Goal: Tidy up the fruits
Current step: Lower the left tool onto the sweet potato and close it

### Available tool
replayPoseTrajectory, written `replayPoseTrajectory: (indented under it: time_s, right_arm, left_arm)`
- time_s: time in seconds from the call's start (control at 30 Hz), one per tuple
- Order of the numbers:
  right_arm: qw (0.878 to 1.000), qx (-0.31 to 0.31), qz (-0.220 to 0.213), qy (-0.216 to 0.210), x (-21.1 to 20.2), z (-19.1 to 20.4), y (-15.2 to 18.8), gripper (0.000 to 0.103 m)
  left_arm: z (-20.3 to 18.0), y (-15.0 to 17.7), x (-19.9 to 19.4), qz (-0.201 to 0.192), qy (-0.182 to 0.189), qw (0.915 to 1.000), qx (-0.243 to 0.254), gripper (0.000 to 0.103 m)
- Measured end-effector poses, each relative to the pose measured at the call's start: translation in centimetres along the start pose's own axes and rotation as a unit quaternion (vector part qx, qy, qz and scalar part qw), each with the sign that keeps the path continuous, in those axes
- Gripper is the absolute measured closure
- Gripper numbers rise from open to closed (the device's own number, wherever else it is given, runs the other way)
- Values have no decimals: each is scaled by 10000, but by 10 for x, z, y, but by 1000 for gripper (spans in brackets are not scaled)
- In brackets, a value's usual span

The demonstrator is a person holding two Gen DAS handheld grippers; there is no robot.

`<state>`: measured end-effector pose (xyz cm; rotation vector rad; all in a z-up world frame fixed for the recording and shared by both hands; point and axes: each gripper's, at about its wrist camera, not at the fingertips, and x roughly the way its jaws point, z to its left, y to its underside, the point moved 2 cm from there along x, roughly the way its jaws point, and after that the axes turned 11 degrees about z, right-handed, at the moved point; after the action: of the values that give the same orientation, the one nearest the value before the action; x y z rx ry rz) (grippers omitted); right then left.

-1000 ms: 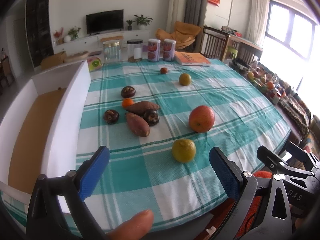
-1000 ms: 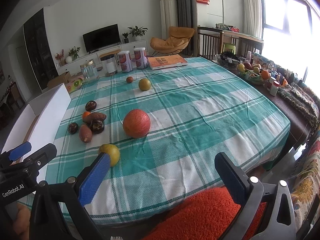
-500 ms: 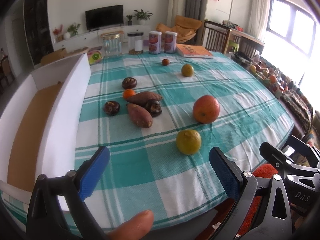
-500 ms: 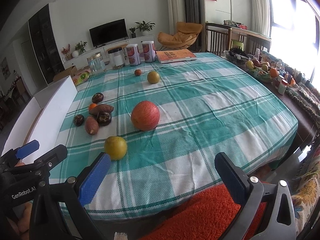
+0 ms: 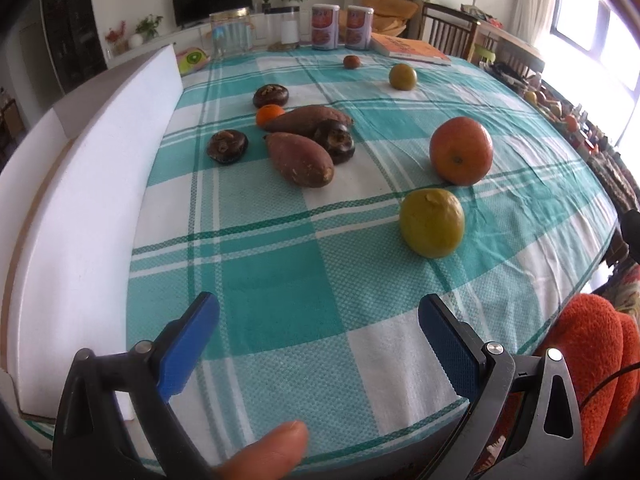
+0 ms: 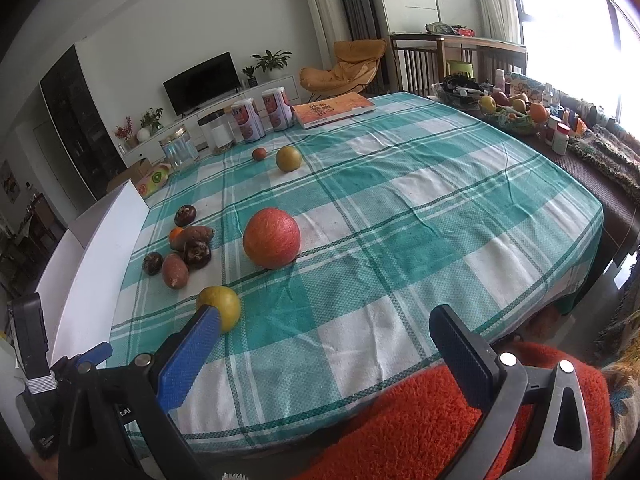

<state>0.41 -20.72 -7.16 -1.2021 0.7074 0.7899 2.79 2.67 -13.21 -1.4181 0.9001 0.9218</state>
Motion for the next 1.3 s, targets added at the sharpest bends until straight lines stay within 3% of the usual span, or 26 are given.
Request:
replayPoseTrajectory:
  time_s: [0.27,0.7,0.8,0.97,1.1,1.3]
  right_arm:
    - [9999,-162,-18,-46,16,10,15,0]
    - [9996,-240,-114,-38,23,11,20,0]
    - [9995,-288,-133,-29,23,12,22,0]
    - [9995,-295,-94,-89,26,12,22,0]
    - [9994,-302,-120,-113,25,11,22,0]
    - [9996,-168,-60,-213,27,6,22,0]
  left_arm:
    - [4,-2,36,452,-175,9988,-48,2]
    - [13,0,33,373,-119,9991,-169,3]
    - [23,-19,21,211,400,9980,-443,3]
    - [25,-66,4,226,1107,9925,-474,3]
    - [24,-89,9,453,1384,9881,-488,3]
    - [43,-108,18,781,1622,9788,-980,3]
